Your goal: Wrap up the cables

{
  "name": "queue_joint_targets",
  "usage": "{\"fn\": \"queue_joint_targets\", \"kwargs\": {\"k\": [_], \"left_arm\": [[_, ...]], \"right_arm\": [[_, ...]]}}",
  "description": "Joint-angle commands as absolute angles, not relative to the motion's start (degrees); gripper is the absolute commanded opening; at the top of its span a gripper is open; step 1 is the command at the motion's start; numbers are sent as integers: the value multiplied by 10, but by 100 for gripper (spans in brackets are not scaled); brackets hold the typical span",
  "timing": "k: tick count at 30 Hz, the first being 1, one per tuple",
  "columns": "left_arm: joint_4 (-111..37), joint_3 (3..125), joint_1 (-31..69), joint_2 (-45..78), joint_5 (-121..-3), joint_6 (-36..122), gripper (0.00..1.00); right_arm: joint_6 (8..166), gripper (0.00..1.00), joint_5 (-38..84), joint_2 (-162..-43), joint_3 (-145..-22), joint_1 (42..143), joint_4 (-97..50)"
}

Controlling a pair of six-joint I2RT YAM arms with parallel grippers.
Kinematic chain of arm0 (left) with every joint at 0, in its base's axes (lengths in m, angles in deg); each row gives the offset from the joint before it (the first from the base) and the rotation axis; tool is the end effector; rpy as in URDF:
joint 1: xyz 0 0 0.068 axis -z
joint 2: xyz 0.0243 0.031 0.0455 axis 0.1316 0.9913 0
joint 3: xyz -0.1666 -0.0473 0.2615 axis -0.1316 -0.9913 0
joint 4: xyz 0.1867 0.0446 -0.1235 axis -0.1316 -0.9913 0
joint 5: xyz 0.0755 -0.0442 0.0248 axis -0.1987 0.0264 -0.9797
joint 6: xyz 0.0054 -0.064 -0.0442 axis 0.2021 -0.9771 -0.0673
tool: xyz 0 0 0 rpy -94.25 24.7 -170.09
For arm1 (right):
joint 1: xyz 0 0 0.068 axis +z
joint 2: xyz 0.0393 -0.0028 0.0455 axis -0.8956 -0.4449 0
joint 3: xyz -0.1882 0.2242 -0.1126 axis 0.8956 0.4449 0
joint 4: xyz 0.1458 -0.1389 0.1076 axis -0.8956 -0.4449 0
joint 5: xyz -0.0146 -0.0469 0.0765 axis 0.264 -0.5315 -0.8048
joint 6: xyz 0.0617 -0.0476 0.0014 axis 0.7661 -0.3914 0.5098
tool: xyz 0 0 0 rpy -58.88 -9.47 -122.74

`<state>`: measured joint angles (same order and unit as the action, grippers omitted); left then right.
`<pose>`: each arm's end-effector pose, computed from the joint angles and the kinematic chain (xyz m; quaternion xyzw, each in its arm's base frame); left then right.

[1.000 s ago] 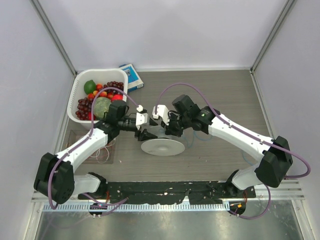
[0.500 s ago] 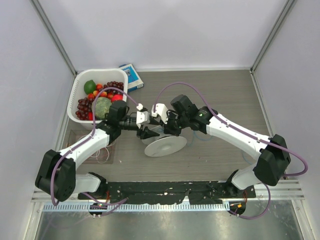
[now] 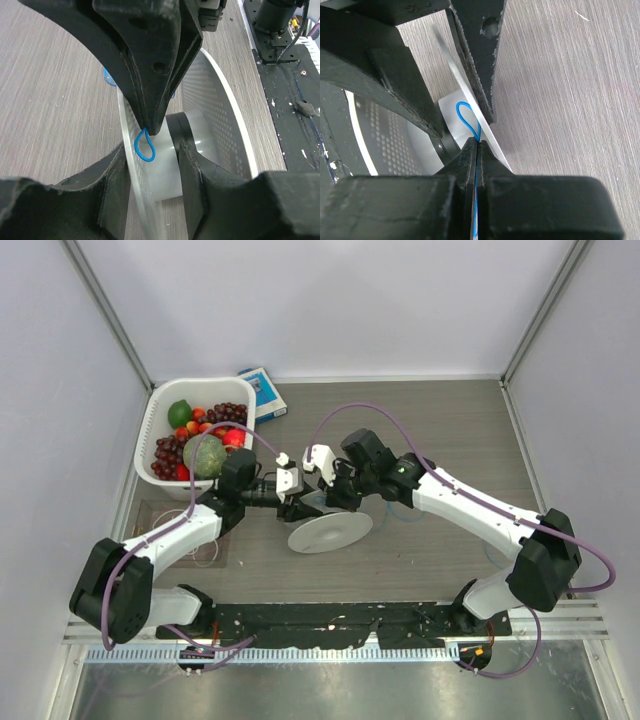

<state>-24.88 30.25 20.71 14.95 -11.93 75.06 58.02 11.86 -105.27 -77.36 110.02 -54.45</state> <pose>0.1853 -0.1641 0.2960 0.5497 0.5405 -0.4343 0.4659 0.1905 0.2317 0.3257 -0.5673 0.7198 0.2264 0.3298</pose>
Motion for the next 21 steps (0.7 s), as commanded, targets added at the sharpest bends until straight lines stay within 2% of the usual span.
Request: {"fn": "queue_joint_targets", "kwargs": {"k": [1,10,15,18,21], "left_arm": [[-199,293,214,133,-136,737,43],[-177,297,214,134,-136,707,38],[-177,298,214,138,-139,702,27],[-178,299,218,141,-140,700,13],[-178,299,222,141,-147,695,6]], "right_arm": [[589,1,123,-1055,-778,1103,-519],[595,1,123,-1057,-778,1103,-517],[597,1,123,-1054,-777,1103,-516],[602,1,124,-1054,-772,1103,-514],[611,1,122,-1053,-767,1103,-508]]}}
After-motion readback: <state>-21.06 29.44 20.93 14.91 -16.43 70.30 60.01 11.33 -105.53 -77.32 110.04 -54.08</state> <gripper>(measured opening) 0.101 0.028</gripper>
